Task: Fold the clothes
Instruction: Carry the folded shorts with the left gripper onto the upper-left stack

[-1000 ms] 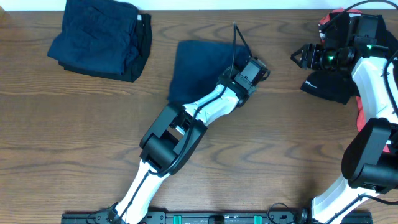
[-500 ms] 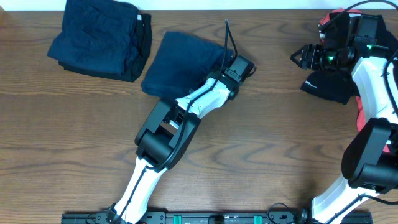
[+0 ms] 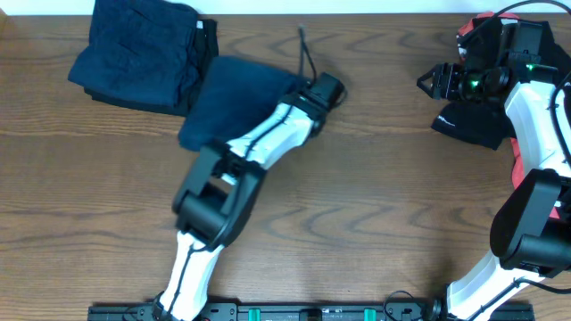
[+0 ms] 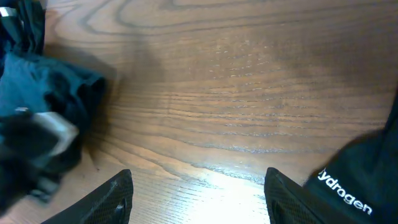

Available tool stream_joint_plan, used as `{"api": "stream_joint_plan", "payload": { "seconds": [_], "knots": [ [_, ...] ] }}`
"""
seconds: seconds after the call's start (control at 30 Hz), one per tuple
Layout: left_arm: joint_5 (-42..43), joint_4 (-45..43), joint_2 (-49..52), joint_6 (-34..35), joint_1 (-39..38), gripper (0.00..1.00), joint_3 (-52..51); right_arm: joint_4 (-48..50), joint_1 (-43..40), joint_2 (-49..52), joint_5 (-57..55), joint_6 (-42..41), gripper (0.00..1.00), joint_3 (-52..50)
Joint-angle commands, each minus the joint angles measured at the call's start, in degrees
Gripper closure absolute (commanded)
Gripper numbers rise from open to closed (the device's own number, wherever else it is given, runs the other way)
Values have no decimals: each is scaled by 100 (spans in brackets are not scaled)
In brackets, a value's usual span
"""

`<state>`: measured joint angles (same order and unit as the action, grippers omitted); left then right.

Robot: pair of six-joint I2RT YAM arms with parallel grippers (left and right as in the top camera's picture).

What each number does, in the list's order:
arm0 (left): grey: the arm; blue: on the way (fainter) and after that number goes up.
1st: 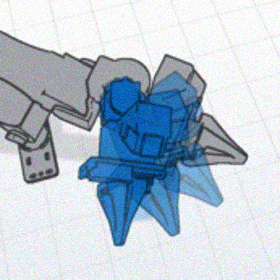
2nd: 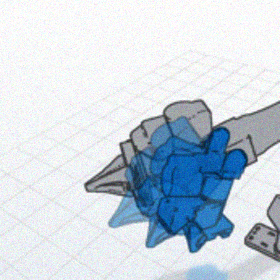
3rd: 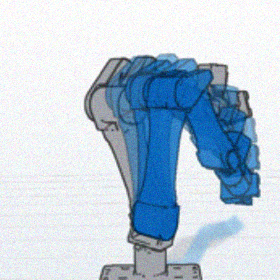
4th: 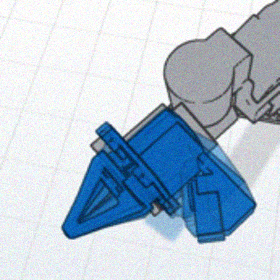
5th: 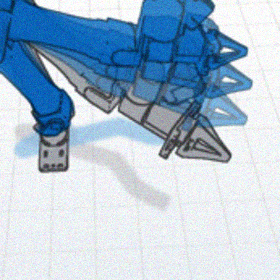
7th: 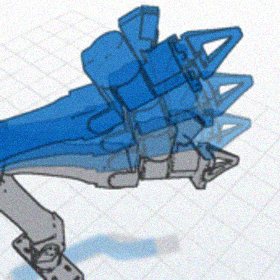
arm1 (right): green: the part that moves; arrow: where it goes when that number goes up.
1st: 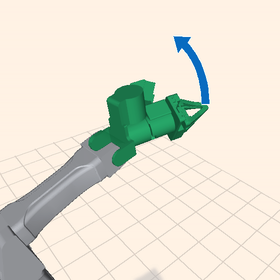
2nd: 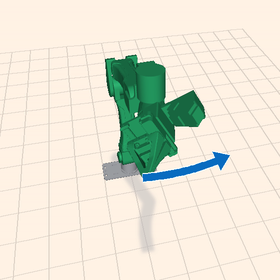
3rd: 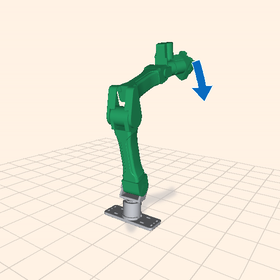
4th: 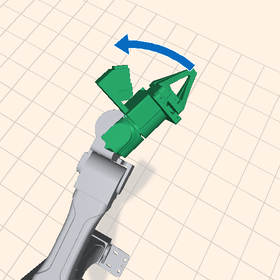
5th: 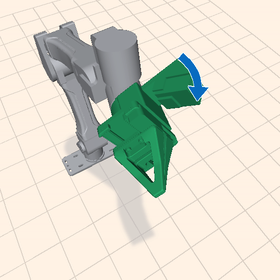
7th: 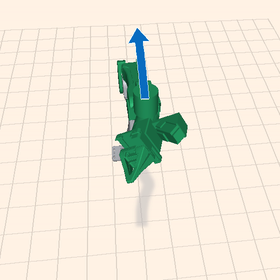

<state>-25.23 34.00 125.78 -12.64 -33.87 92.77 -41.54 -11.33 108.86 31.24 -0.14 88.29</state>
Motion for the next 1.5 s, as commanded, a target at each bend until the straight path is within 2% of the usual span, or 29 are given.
{"api": "stream_joint_plan", "payload": {
  "seconds": [0.0, 0.33, 0.67, 0.8, 1.03, 1.13, 1.37, 1.47],
  "knots": [
    [9, 70, -1054, 278, 195, 94, 33, -4, 11, -22, 28, 109, 34, 0],
    [11, 70, -2966, 398, 715, 94, 33, -20, 11, -22, 28, 107, 34, 0],
    [11, 70, -3729, 365, 1272, 94, 33, -92, 11, -22, 31, 107, 35, 0],
    [9, -13, -3805, 63, 1438, 94, 44, -103, 11, -22, 31, 107, 34, 0],
    [37, -774, -3801, -365, 2009, 94, 57, -155, 15, -22, 31, 107, 34, 0],
    [481, -1165, -3801, -472, 2299, 94, 57, -155, 17, -22, 31, 105, 34, 0],
    [1322, -2280, -3547, -461, 2892, 94, 55, -153, 105, -22, 28, 105, 34, 0],
    [1432, -2885, -3300, -85, 3086, 94, 55, -151, 166, -22, 26, 107, 34, 0]
  ]
}}
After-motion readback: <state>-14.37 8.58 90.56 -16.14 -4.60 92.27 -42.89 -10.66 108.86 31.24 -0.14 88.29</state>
